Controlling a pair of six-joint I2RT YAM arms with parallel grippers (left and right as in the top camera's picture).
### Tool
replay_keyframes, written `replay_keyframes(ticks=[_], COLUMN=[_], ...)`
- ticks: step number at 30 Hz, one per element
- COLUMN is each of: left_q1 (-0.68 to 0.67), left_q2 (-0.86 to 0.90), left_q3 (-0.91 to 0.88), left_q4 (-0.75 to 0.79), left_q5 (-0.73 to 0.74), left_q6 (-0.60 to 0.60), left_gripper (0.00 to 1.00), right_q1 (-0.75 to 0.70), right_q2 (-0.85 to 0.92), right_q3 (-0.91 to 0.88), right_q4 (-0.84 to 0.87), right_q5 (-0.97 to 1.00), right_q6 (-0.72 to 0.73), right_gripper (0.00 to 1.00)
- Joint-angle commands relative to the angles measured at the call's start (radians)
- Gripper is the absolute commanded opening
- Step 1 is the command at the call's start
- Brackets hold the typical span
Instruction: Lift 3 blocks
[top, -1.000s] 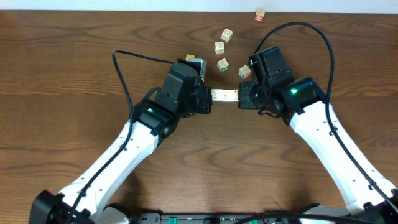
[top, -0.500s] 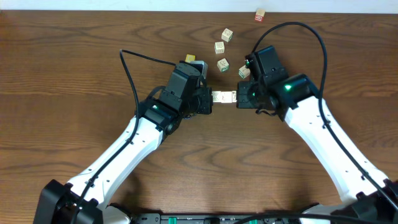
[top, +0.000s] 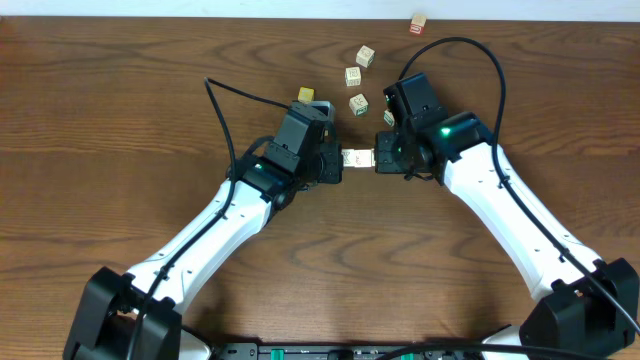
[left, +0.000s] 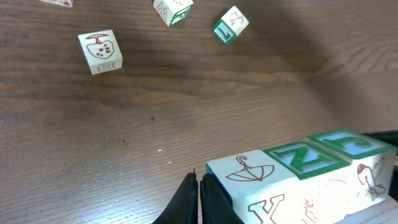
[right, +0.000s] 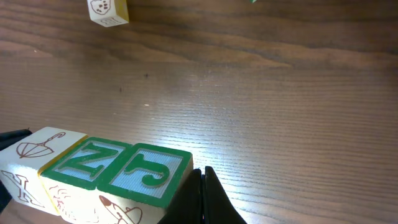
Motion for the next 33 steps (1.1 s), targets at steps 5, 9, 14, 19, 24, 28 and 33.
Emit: replay_keyframes(ticks=[5, 9, 14, 19, 24, 28, 33], left_q1=[-0.071, -0.071, -0.071, -0.071, -0.071, -0.071, -0.071], left_q2=[0.031, 0.054, 0.095, 0.135, 0.172, 0.183, 0.191], left_q3=[0.042, 0.042, 0.042, 0.042, 0.042, 0.042, 0.042], left_q4=[0.062, 0.066, 0.071, 0.089, 0.088, 0.096, 0.103], left_q5=[0.235, 0.235, 0.235, 0.235, 0.235, 0.235, 0.234], left_q6=[0.014, 0.013, 0.013, 0.013, 0.013, 0.013, 0.013], left_gripper=[0.07, 0.07, 0.07, 0.07, 0.07, 0.07, 0.07], right_q1=[0.071, 0.07, 0.07, 0.07, 0.07, 0.065, 0.056], right_q2=[0.089, 0.115, 0.129, 0.158, 0.209, 0.246, 0.272], right_q3=[0.036, 0.036, 0.036, 0.036, 0.036, 0.036, 0.036], right_q4=[0.063, 0.071, 0.076, 0.077, 0.089, 0.097, 0.099], right_q5=[-0.286, -0.286, -0.28, -0.267, -0.258, -0.26, -0.259], right_q6=[-0.007, -0.008, -0.008, -0.008, -0.017, -0.023, -0.023], right_gripper=[0.01, 0.01, 0.01, 0.01, 0.01, 0.01, 0.01])
